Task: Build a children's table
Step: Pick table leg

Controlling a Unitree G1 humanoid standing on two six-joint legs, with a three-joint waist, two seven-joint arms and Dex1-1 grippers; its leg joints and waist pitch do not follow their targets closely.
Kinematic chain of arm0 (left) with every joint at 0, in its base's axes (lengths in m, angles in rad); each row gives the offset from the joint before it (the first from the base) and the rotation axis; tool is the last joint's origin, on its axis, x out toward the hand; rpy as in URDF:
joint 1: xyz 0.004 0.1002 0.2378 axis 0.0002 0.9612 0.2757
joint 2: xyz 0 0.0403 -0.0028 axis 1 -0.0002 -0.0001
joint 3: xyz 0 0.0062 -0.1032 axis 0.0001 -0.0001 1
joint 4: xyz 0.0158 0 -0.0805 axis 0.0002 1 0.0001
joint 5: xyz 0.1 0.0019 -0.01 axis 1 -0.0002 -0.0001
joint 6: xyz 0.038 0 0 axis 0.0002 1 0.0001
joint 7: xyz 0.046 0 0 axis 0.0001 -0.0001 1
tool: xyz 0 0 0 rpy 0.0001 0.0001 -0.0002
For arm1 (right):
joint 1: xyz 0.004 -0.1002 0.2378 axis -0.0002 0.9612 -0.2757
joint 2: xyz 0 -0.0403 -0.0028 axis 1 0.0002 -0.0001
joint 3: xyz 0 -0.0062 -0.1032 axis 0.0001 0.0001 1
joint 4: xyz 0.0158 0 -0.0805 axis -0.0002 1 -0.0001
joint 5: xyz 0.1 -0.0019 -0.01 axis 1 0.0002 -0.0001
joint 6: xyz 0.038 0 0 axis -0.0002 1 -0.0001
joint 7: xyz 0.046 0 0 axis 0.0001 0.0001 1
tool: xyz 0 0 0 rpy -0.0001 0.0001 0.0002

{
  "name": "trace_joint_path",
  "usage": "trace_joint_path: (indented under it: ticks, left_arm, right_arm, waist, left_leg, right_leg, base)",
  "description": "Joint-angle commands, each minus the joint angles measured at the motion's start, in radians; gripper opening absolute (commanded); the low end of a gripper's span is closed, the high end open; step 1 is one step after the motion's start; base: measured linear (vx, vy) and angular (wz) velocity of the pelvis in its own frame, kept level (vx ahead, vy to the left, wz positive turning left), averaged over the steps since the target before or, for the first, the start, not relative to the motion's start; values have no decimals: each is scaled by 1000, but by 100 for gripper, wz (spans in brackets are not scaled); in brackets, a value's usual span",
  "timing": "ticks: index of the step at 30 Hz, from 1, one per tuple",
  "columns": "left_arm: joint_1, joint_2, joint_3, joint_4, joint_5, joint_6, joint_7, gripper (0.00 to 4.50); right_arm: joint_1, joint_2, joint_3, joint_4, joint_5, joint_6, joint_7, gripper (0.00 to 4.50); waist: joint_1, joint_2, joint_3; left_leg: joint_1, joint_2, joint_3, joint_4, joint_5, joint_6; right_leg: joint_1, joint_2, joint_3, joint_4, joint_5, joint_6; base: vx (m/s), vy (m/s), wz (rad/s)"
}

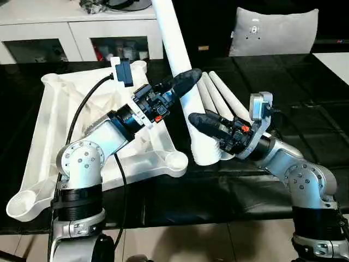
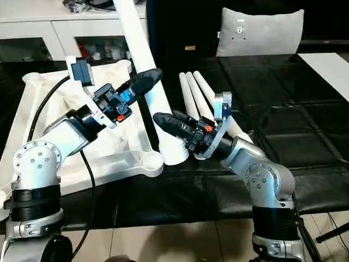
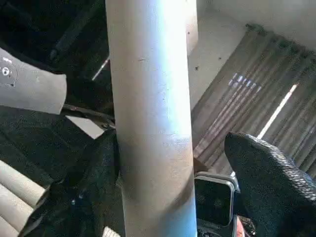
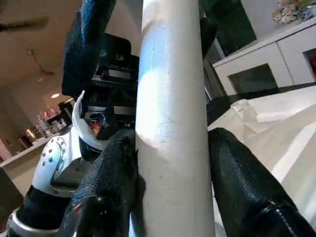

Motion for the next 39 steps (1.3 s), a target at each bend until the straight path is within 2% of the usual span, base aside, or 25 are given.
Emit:
trace_joint_path:
  ticks: [1,12,16,19,25,28,29,31,35,38,39]
  left_arm:
    - [-11,8,-19,-15,-26,-11,-32,341]
    - [-7,26,-40,-3,15,-36,-41,265]
    - [-9,30,-39,2,12,-37,-45,243]
    - [-8,34,-39,2,7,-39,-47,210]
    - [-11,47,-42,9,13,-47,-42,188]
    - [-12,75,-62,7,51,-53,-46,184]
    - [-14,82,-66,9,62,-56,-44,184]
    - [-19,98,-76,12,89,-67,-43,184]
    - [-34,135,-103,12,153,-95,-34,183]
    - [-39,144,-113,14,171,-104,-28,183]
    - [-45,158,-140,3,209,-116,-10,183]
  right_arm:
    - [0,-14,5,18,-25,-8,-12,184]
    - [3,-26,17,18,-27,-27,-11,184]
    - [2,-29,21,19,-28,-34,-11,184]
    - [1,-31,24,20,-30,-38,-11,184]
    - [-4,-42,36,27,-56,-66,-20,184]
    - [-5,-50,41,30,-66,-71,-26,184]
    - [-9,-49,39,35,-68,-71,-36,218]
    - [-17,-51,40,45,-86,-84,-50,252]
    - [-32,-59,56,59,-152,-147,-78,287]
    - [-37,-64,64,61,-172,-170,-81,307]
    - [-39,-79,78,44,-225,-213,-104,320]
  waist:
    - [2,-7,-68]
    - [2,-5,-69]
    - [1,-5,-69]
    - [1,-5,-69]
    - [1,-6,-69]
    - [1,-5,-69]
    - [0,-2,-69]
    - [-1,-2,-69]
    - [-2,-1,-70]
    - [-2,-2,-69]
    - [-2,-7,-70]
  left_leg:
    - [-8,52,-4,-60,70,75]
    - [-7,53,-5,-60,66,72]
    - [-7,52,-4,-60,66,71]
    - [-7,53,-4,-60,67,71]
    - [-7,52,-3,-60,65,69]
    - [-6,52,-5,-60,70,74]
    - [-6,52,-4,-60,67,72]
    - [-6,53,-5,-61,63,70]
    - [-5,52,-4,-60,68,55]
    - [-5,52,-4,-61,60,49]
    - [-6,53,-3,-61,66,51]
  right_leg:
    - [76,-77,47,-76,-1,-211]
    - [76,-75,47,-75,2,-209]
    - [77,-76,47,-75,8,-212]
    - [77,-76,46,-74,11,-216]
    - [77,-76,47,-74,7,-214]
    - [76,-75,46,-74,12,-211]
    - [75,-75,47,-73,10,-211]
    - [76,-75,46,-73,7,-213]
    - [76,-74,46,-71,14,-207]
    - [78,-76,47,-71,12,-211]
    - [78,-75,47,-70,25,-210]
  base:
    - [0,0,0]
    - [0,0,0]
    - [0,0,0]
    - [0,0,0]
    - [0,0,0]
    - [0,0,0]
    - [0,0,0]
    - [0,0,0]
    - [0,0,0]
    - [0,0,0]
    - [0,0,0]
